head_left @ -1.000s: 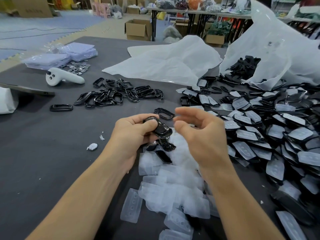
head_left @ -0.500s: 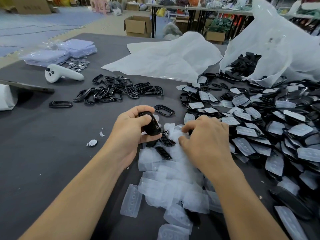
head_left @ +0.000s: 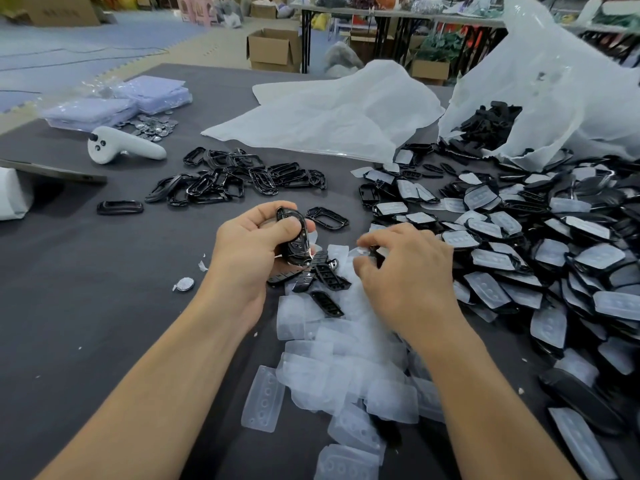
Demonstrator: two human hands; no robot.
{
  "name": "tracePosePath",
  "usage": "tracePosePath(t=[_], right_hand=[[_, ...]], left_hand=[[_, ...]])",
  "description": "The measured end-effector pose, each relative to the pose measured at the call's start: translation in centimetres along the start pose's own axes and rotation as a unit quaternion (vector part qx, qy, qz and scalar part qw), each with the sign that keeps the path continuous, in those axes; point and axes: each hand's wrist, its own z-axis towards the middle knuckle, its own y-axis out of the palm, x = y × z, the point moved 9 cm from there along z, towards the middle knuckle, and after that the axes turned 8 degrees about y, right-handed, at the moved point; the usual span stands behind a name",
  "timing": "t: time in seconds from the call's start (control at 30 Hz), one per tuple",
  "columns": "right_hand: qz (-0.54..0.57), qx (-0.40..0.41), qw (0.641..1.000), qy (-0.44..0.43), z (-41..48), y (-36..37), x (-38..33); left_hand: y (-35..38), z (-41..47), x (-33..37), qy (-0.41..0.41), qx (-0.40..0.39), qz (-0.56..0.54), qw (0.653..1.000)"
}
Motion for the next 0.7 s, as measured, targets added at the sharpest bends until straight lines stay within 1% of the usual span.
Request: tracePosePath(t=[0.1,0.13,0.23,0.33,0.47,0.53,0.57,0.63,0.7], right_hand=[[-0.054,-0.036,0.996,-0.057,-0.1,2.2,-1.4],[-0.064,-0.045,0.995,-0.064,-0.2,2.7,-1.7],[-0.101,-0.021,0.992,-0.075,-0.2,3.3,-2.0],[-0.094,0.022,0.993,-0.067,-0.2,2.9,-2.1],[-0.011,0.028,0.999,-0.046,0.0,2.2,-2.4],[0.053,0.031,0.998,-0.021,0.1,1.7,-2.1],[0.106,0.031,0.994,0.006,0.1,1.3,-1.7],[0.217,0.041,0.972,0.073,0.1,0.6,-0.6],[0.285,0.067,0.949,0.114,-0.2,-0.3,0.2]], left_hand=[[0.1,-0.1,0.0,0.002,-0.002,0.009,1.000],[0.2,-0.1,-0.1,0.000,-0.003,0.011,1.000],[0.2,-0.1,-0.2,0.004,-0.005,0.028,1.000],[0.1,0.0,-0.1,0.009,-0.005,0.040,0.999],[0.2,0.0,-0.2,0.007,-0.007,0.048,0.999],[0.3,0.0,-0.2,0.007,-0.010,0.051,0.999],[0.4,0.0,-0.2,0.007,-0.012,0.051,0.999],[0.4,-0.1,-0.3,0.005,-0.012,0.049,0.999],[0.3,-0.1,-0.4,0.001,-0.008,0.043,0.999]])
